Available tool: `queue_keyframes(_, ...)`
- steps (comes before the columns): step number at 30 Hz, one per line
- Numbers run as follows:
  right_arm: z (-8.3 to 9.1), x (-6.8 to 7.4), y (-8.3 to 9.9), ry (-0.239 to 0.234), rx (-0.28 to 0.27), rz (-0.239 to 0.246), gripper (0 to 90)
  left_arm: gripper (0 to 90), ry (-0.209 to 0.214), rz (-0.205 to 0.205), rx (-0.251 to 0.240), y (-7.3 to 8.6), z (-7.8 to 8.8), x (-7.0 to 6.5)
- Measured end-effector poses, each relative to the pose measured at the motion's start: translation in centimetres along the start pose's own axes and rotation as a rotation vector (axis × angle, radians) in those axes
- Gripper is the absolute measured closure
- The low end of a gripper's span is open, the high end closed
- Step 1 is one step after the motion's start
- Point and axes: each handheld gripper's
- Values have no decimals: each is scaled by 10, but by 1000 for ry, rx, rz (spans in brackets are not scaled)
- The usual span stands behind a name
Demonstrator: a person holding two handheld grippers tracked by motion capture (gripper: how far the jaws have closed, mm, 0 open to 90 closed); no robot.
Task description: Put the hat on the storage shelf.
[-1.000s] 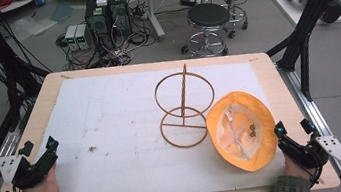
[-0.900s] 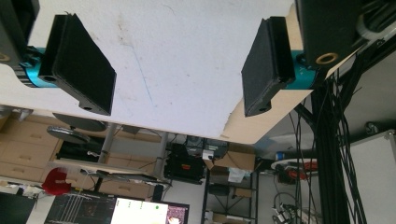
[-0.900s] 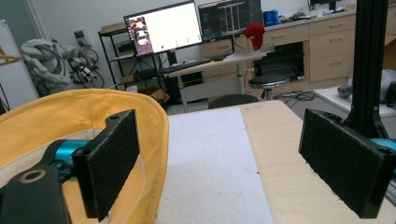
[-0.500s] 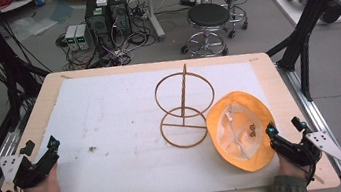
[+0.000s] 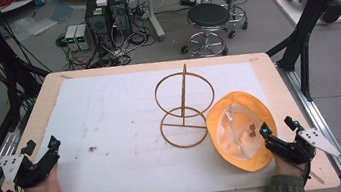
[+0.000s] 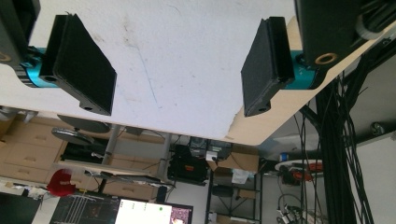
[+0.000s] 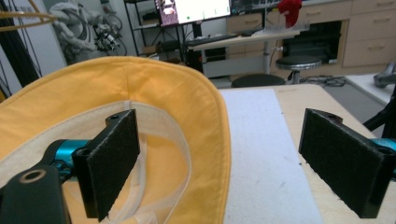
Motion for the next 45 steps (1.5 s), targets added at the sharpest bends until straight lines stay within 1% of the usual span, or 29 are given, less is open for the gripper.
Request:
queue_keyframes(3,-2,0,1,-11,16,-3,113,267,2,0,0,0,0,0)
queue_keyframes(4,-3,0,1,-20,32,-1,113,267,4,-2,2,0,0,0)
queue_keyframes(8,-5,0,2,-30,55,-11,113,268,4,-1,2,0,0,0)
queue_keyframes(12,-7,0,3,-39,70,-6,113,268,4,-1,4,0,0,0)
queue_keyframes(14,-8,0,4,-45,78,-9,113,268,6,1,5,1,-1,0)
queue_keyframes(15,-9,0,4,-47,91,-11,113,268,8,1,6,1,-1,0)
queue_keyframes(16,-9,0,5,-50,90,-16,113,269,9,2,7,1,-1,-1)
queue_keyframes(18,-10,0,5,-52,96,-9,113,270,11,1,6,1,-1,-1)
queue_keyframes(19,-11,0,6,-55,106,-17,113,270,12,1,6,1,-1,-1)
queue_keyframes(21,-11,0,6,-57,111,-18,113,270,15,1,8,1,-1,-1)
queue_keyframes(25,-15,-1,9,-71,152,-43,113,270,24,0,16,1,-2,-2)
queue_keyframes(27,-16,-1,9,-72,155,-38,113,270,26,1,13,2,-2,-3)
queue_keyframes(30,-16,-1,9,-75,169,-46,113,270,27,-1,16,2,-2,-3)
queue_keyframes(37,-17,-2,9,-75,170,-44,122,270,24,1,13,2,-2,-3)
queue_keyframes(40,-16,-1,9,-88,170,-52,163,270,23,1,13,2,-2,-3)
queue_keyframes(41,-16,-2,9,-88,168,-50,191,270,23,1,12,2,-2,-3)
queue_keyframes(42,-14,-2,8,-92,166,-54,297,270,23,1,13,2,-2,-3)
queue_keyframes(43,-14,-2,8,-92,166,-54,297,270,23,1,12,2,-2,-3)
queue_keyframes(44,-13,-3,6,-101,175,-78,463,270,24,1,13,2,-2,-3)
queue_keyframes(45,-12,-4,5,-108,179,-86,549,270,24,1,13,2,-2,-3)
Point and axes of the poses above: each handheld gripper's, and its own axes: z roughly backward along the jaws, y roughly out of its underside, x roughly to its left, and after that the axes turned 9 degrees about -y, right-handed
